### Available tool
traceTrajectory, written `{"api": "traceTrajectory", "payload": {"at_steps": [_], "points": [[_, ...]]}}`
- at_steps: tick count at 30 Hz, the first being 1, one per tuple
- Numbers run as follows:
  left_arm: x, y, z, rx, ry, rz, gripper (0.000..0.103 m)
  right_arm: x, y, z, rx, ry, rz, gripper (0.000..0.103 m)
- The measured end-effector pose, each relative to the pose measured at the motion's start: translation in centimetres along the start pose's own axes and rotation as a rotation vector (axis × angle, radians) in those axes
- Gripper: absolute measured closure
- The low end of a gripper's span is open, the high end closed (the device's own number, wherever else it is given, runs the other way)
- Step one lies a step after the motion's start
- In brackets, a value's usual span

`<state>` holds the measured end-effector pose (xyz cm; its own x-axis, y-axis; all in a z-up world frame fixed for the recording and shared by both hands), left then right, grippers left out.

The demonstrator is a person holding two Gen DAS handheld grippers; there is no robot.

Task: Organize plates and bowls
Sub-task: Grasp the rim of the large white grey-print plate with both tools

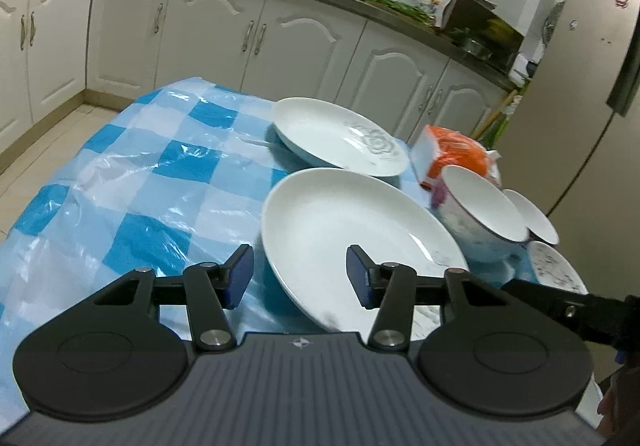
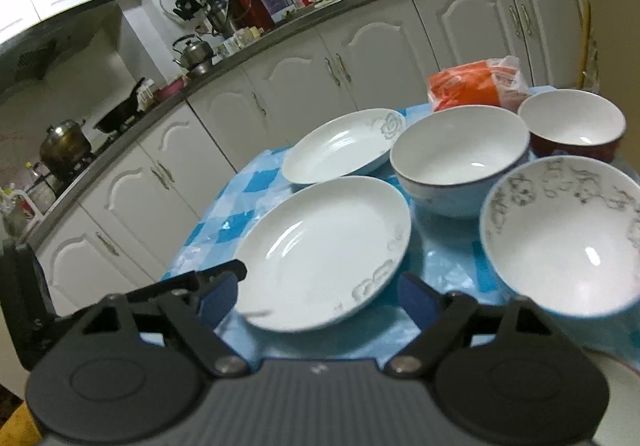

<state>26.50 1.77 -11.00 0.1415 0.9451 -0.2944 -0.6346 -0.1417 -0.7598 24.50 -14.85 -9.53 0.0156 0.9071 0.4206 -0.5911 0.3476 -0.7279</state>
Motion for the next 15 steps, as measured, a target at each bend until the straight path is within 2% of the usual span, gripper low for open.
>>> {"api": "traceTrajectory", "payload": {"at_steps": [6, 9, 15], "points": [[1.1, -0.4, -2.0, 0.015, -0.011, 0.012, 0.051, -0.6, -0.1, -2.3, 0.016, 0.041, -0.014, 0.017], [1.5, -0.5, -2.9, 0.026, -0.016, 0.028, 0.057, -0.7, -0.1, -2.9, 0.024, 0.051, -0.021, 0.018], [1.1, -0.3, -4.4, 0.040, 0.000, 0.037, 0.066, -0.6, -0.4, -3.6, 0.018, 0.059, -0.021, 0.010]]}}
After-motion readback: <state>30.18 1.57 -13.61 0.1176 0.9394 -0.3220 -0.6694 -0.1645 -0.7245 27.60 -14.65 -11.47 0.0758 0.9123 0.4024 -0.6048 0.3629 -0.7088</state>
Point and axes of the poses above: each gripper's, at about its wrist camera, not at the fingertips, and z roughly against the way its jaws point, x to its left, y to its underside, the point moved 9 cm from there along -z, roughly the way its jaws point
